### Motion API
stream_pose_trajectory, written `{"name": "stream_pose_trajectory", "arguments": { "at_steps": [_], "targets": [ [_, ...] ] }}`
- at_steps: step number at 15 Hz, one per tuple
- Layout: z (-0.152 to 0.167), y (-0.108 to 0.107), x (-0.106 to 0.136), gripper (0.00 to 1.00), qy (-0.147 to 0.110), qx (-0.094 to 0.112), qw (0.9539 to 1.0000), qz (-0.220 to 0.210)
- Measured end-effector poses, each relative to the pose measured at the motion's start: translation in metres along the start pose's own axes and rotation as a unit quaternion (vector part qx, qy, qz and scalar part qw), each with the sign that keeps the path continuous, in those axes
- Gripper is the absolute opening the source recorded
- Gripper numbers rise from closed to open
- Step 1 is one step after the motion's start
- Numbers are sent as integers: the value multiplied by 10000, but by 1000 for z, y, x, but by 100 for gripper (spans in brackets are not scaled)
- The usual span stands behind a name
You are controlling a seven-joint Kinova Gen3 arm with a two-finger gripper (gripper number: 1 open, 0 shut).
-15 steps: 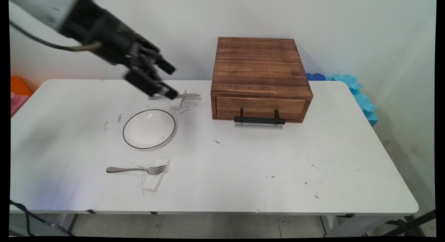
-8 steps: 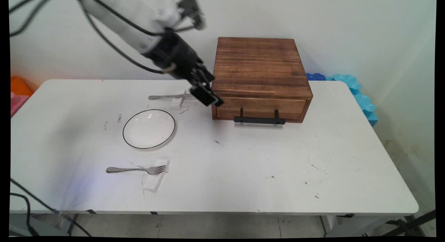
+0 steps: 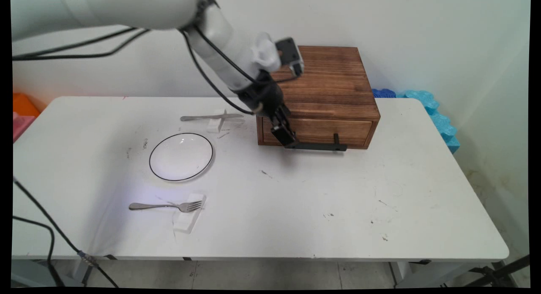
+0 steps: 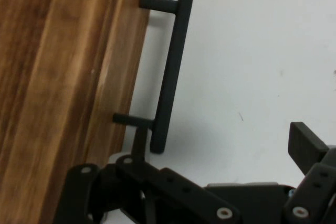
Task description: Open the drawer
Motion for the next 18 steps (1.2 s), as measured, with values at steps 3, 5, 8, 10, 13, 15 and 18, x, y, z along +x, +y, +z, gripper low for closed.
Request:
{"name": "stream_pose_trajectory", "arguments": {
  "at_steps": [3, 5, 8, 10, 13, 15, 18],
  "targets": [
    [35, 0, 11, 100, -117, -64, 9997, 198],
    [51, -1, 16, 100, -165, -72, 9994, 291],
    [78, -1, 25, 100, -238, -97, 9986, 467],
    [93, 0, 29, 100, -261, -142, 9979, 571],
    [113, 2, 35, 100, -283, -208, 9967, 737],
    [125, 3, 37, 100, -301, -223, 9959, 826],
    [139, 3, 39, 100, -338, -228, 9951, 898]
  ]
}}
